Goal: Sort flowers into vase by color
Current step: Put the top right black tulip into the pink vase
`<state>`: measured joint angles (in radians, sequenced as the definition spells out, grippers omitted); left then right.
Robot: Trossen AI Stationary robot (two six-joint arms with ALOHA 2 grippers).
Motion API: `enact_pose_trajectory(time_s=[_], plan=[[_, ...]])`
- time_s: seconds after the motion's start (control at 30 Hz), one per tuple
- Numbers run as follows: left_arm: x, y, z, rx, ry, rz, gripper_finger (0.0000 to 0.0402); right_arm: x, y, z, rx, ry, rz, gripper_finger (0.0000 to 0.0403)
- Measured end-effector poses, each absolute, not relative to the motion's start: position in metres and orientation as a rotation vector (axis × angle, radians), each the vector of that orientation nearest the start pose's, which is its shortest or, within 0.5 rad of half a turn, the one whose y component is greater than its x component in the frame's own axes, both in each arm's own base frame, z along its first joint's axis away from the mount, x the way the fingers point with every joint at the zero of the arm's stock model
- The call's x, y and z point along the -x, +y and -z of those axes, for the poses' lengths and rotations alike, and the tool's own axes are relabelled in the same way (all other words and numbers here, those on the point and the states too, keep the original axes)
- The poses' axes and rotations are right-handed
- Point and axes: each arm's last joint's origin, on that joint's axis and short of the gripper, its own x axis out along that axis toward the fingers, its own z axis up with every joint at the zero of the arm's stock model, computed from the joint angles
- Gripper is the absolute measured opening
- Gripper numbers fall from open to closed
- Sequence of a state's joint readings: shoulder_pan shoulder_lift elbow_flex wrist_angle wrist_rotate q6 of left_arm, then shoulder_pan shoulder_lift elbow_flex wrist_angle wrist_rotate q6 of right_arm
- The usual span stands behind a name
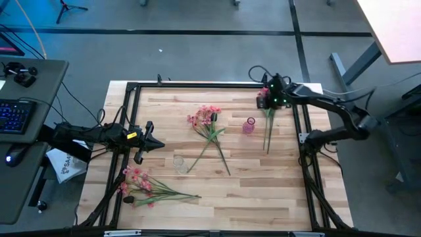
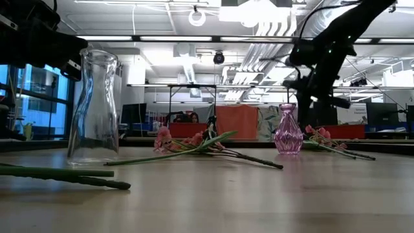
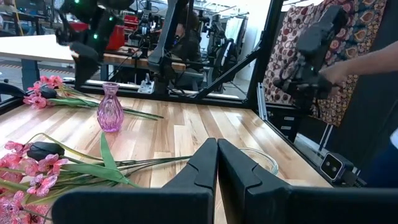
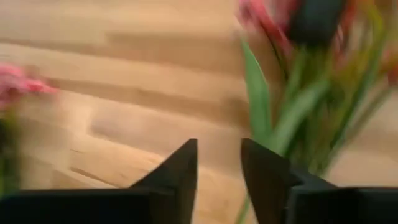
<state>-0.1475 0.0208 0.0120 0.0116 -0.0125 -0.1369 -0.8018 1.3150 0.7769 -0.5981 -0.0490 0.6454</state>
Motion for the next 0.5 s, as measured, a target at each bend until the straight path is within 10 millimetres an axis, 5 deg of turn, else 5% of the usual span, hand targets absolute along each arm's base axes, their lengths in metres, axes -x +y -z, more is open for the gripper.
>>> enact_pose_trajectory(time_s=[0.23,0.5], plan=[[-0.097,-0.014,-0.167,0.137,0.006,0.135,0.0001,-0.172,-0.160,-0.177,-1.150,0.901,1.117,0.0210],[-0.097,-0.014,-0.167,0.137,0.006,0.135,0.0001,-0.176,-0.165,-0.153,-1.170,1.011,1.150,0.0214]])
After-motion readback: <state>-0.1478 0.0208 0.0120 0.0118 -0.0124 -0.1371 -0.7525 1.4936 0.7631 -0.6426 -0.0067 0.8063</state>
